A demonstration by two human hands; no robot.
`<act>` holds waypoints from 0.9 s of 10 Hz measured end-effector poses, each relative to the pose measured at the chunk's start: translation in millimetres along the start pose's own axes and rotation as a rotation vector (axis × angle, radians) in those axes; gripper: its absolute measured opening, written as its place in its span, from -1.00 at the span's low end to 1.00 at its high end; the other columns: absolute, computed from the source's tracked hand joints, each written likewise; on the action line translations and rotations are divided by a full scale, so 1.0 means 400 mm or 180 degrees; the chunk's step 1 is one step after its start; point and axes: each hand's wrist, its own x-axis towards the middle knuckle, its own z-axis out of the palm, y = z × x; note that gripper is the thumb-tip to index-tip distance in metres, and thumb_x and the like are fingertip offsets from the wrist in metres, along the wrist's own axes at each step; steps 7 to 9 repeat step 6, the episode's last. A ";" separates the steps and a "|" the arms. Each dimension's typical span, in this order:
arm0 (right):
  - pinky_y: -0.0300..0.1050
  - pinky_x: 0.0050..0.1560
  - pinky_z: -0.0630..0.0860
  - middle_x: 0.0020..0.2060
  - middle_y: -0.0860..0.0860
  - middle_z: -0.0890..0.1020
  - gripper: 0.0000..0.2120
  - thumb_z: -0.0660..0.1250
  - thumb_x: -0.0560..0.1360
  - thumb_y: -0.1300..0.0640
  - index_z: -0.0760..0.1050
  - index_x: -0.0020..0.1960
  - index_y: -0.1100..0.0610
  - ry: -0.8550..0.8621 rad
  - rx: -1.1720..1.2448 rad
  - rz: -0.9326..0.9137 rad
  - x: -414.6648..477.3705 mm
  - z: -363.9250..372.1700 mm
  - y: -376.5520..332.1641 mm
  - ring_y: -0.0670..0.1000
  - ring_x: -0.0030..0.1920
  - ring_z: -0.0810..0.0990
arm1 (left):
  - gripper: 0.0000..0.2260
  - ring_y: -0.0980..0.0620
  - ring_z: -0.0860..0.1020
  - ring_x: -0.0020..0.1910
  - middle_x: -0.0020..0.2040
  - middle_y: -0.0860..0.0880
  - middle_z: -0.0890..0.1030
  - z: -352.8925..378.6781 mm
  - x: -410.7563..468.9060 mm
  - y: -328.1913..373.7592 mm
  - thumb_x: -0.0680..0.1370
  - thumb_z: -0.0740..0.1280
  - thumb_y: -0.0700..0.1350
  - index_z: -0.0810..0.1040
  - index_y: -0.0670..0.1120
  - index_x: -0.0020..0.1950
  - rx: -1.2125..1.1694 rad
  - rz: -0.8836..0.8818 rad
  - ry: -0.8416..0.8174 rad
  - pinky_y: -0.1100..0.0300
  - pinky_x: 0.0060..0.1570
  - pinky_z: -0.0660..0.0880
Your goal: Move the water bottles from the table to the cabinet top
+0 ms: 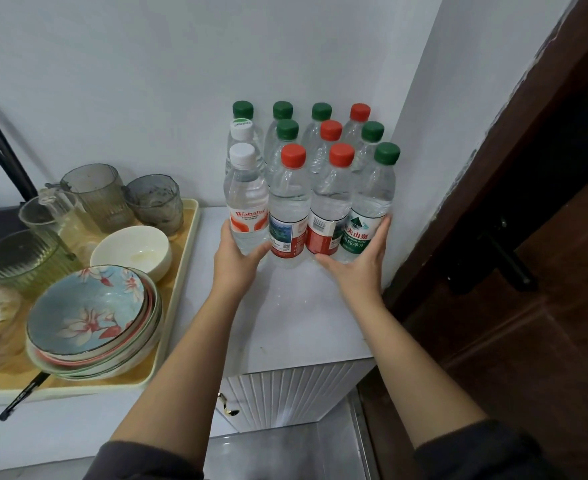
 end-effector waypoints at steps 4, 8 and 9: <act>-0.02 0.48 0.23 0.55 0.15 0.07 0.31 0.68 0.19 0.09 -0.23 0.58 0.01 0.0313 0.0092 0.0033 0.014 0.037 0.005 0.08 0.54 0.14 | -0.41 0.15 0.44 0.13 0.27 0.06 0.49 0.002 -0.009 0.016 0.46 0.49 -0.09 0.30 -0.03 0.42 0.0044 -0.0119 -0.0008 0.21 0.09 0.35; 0.21 0.50 0.15 0.56 0.15 0.05 0.27 0.65 0.23 0.05 -0.20 0.59 0.07 0.0131 -0.0248 -0.0040 -0.004 0.003 0.006 0.15 0.56 0.04 | -0.13 -0.03 0.33 0.44 0.51 -0.03 0.31 -0.003 -0.045 0.027 0.43 0.51 0.00 0.07 -0.09 0.57 0.0177 -0.0397 0.0195 0.07 0.34 0.31; 0.21 0.50 0.15 0.56 0.15 0.05 0.27 0.65 0.23 0.05 -0.20 0.59 0.07 0.0131 -0.0248 -0.0040 -0.004 0.003 0.006 0.15 0.56 0.04 | -0.13 -0.03 0.33 0.44 0.51 -0.03 0.31 -0.003 -0.045 0.027 0.43 0.51 0.00 0.07 -0.09 0.57 0.0177 -0.0397 0.0195 0.07 0.34 0.31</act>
